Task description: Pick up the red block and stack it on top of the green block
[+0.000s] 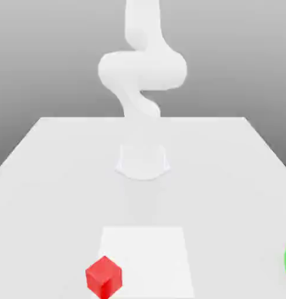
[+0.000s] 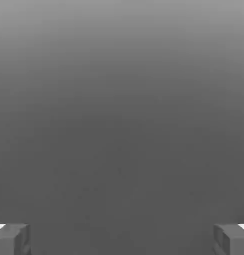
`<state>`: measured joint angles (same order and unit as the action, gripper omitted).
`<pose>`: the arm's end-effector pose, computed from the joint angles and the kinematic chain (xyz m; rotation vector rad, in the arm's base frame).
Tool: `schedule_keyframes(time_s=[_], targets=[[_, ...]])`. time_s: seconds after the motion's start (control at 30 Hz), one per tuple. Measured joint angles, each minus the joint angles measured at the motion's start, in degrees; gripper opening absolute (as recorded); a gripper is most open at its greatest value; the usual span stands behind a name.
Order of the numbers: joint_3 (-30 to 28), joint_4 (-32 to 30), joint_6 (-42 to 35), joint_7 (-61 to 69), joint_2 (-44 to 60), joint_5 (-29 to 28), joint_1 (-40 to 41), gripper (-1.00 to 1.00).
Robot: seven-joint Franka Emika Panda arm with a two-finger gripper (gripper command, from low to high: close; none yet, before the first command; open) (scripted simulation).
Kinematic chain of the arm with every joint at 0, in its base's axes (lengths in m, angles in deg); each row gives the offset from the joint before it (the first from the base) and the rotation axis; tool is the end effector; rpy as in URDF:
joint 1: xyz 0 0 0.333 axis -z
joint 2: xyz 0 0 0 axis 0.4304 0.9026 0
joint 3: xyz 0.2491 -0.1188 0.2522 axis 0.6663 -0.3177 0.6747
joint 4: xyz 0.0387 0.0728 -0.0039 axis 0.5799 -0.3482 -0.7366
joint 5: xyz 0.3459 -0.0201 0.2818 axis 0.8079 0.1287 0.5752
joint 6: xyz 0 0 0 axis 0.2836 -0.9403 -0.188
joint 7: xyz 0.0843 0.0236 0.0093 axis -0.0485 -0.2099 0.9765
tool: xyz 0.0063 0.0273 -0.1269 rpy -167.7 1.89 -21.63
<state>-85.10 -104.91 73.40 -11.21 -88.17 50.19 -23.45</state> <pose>0.4132 -0.0037 0.6991 -2.4576 1.1404 -0.9564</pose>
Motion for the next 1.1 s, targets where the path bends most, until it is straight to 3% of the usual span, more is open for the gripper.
schedule_keyframes(time_s=[0.53,0.97,1.0,1.1], targets=[[3.8,-5.3,12.3,-21.9,33.7,-4.8,9.5,0.0],[2.2,-7.4,25.9,-31.2,60.2,-2.5,10.9,0.0],[1.9,-7.1,27.5,-31.4,62.2,-2.8,10.6,-1.0],[1.9,-7.1,27.6,-31.4,62.2,-2.8,10.6,-1.0]])
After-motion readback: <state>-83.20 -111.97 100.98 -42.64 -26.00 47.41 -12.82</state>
